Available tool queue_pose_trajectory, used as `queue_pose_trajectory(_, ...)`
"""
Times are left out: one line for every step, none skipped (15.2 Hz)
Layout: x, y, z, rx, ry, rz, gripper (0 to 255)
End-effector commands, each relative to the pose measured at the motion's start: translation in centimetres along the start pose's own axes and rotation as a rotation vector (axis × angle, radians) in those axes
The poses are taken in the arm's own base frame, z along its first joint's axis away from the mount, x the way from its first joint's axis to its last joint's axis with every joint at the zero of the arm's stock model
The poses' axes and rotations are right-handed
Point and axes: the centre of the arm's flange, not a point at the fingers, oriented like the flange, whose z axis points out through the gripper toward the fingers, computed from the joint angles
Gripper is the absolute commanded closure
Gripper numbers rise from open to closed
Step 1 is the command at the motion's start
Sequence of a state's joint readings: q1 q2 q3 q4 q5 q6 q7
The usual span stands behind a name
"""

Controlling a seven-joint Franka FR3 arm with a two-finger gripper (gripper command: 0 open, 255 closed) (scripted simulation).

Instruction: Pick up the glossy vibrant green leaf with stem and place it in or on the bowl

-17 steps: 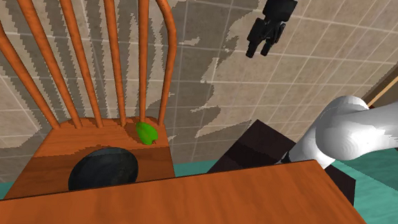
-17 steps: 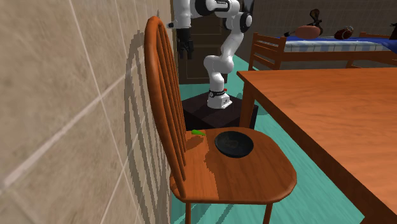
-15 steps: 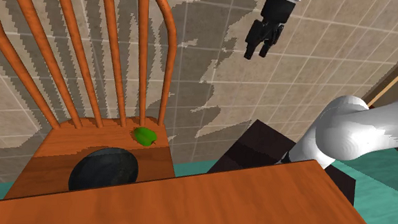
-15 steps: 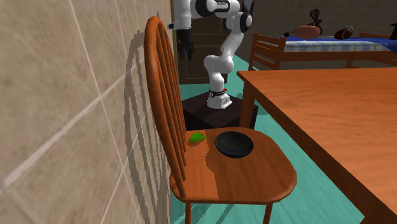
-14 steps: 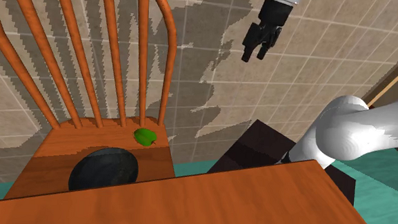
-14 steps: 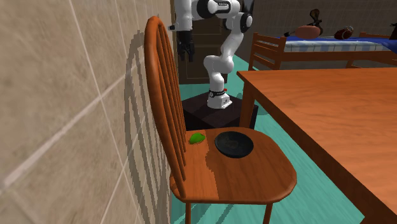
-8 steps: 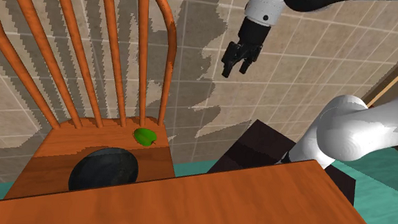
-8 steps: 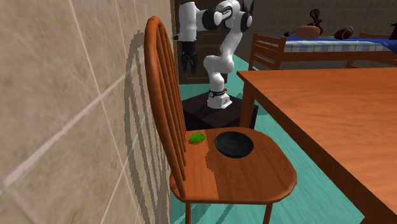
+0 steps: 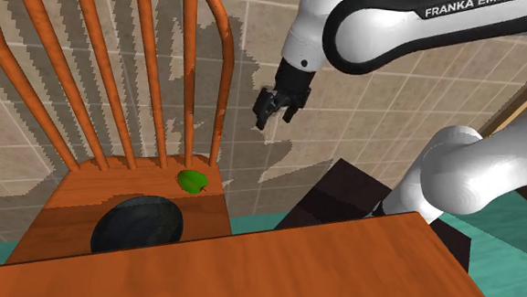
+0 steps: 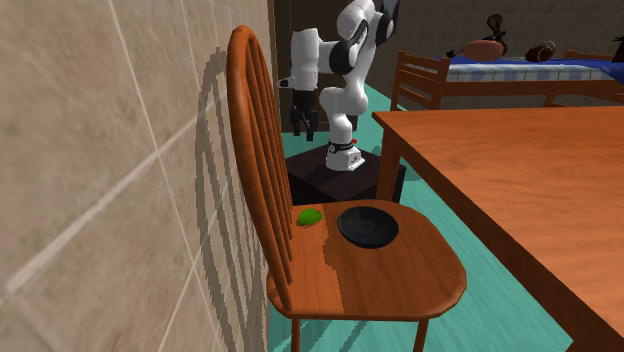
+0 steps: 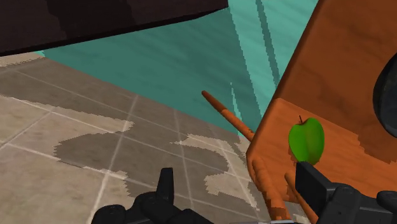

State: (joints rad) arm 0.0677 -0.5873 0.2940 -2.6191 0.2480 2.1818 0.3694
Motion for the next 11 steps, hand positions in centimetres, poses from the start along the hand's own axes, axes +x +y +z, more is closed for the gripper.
queue_pose_trajectory(0.3, -1.7, 1.6, 0.001, 0.015, 0.007, 0)
queue_pose_trajectory(0.4, -2.6, 2.6, 0.001, 0.022, 0.009, 0)
queue_pose_trajectory(0.6, -3.5, 3.5, 0.0, 0.029, 0.012, 0)
queue_pose_trajectory(0.8, -4.4, 4.5, 0.0, 0.035, 0.015, 0)
queue_pose_trajectory(0.9, -5.3, 5.4, 0.0, 0.042, 0.018, 0)
queue_pose_trajectory(1.1, -6.2, 6.3, -0.001, 0.048, 0.02, 0)
queue_pose_trajectory(1.3, -7.1, 7.3, -0.001, 0.055, 0.023, 0)
queue_pose_trajectory(1.5, -8.0, 8.2, -0.002, 0.061, 0.026, 0)
queue_pose_trajectory(1.7, -8.9, 9.2, -0.002, 0.068, 0.029, 0)
queue_pose_trajectory(1.9, -9.8, 10.1, -0.002, 0.074, 0.031, 0)
queue_pose_trajectory(2.2, -10.6, 11.0, -0.003, 0.081, 0.034, 0)
